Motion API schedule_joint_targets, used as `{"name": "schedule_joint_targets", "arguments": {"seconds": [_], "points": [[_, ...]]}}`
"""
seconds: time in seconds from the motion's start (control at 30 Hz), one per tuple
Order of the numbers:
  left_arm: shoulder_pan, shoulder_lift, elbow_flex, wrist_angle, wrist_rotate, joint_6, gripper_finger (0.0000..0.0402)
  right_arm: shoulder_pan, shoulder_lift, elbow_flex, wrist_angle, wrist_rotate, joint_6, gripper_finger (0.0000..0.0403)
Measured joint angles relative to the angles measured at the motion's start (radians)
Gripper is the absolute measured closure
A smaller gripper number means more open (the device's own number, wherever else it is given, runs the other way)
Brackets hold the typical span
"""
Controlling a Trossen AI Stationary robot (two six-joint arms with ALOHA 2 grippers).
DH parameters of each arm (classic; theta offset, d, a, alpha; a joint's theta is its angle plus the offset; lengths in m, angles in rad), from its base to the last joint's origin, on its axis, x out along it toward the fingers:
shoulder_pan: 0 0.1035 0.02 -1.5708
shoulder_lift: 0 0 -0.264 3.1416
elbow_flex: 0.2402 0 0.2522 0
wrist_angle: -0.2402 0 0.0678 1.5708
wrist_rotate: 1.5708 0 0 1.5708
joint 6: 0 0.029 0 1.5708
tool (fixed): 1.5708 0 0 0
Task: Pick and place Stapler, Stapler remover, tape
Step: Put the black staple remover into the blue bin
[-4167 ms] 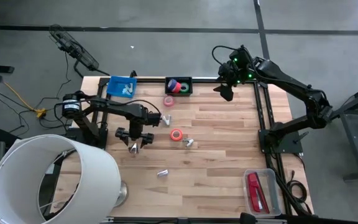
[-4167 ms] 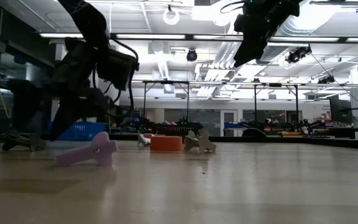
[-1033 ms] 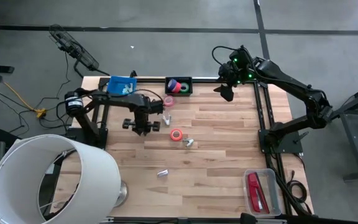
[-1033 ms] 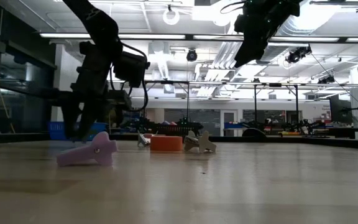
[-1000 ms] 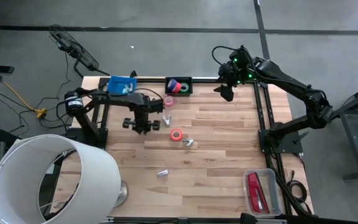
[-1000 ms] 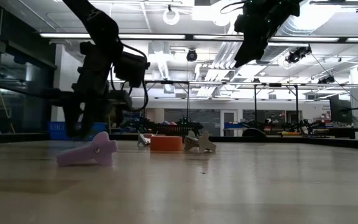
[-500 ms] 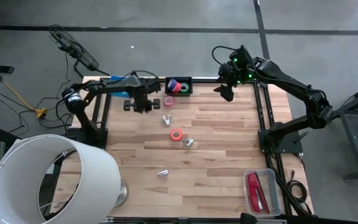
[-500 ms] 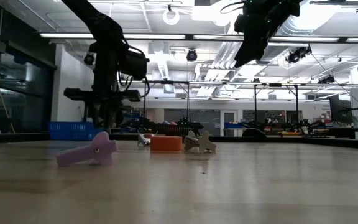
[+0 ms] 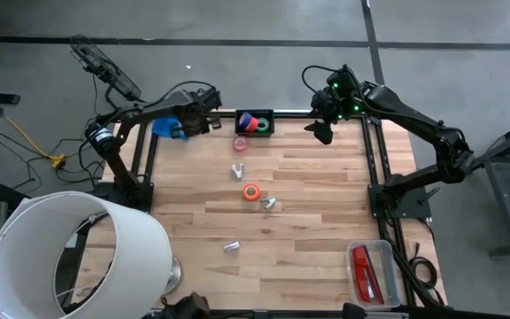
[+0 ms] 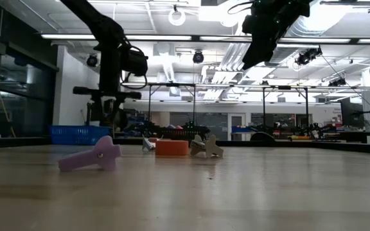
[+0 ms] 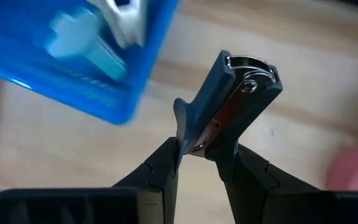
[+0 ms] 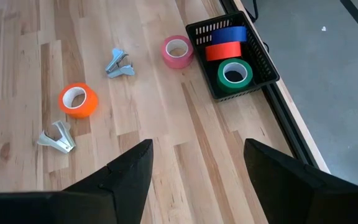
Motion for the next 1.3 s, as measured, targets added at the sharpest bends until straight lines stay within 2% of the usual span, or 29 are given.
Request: {"name": "schedule_joint_targets", "arguments": {"seconds": [0.33, 0.7, 1.07, 1.3], "points": [[0.032, 0.000, 0.000, -0.008, -0.190, -0.172, 0.0305, 0.000, 0.000, 0.000, -0.011, 0.000, 0.004, 0.0160], [0.043, 0.000, -0.002, 0.002, -0.316, -0.521, 0.0305, 0.000, 0.000, 0.000, -0.010, 0.001, 0.004, 0.0160], [0.052, -0.001, -0.109, 0.147, -0.335, -0.906, 0.0305, 0.000, 0.000, 0.000, -0.007, 0.001, 0.024, 0.0160], [0.109, -0.001, -0.152, 0.320, -0.297, -0.922, 0.0305, 0.000, 0.000, 0.000, -0.021, 0.001, 0.031, 0.0160]]}}
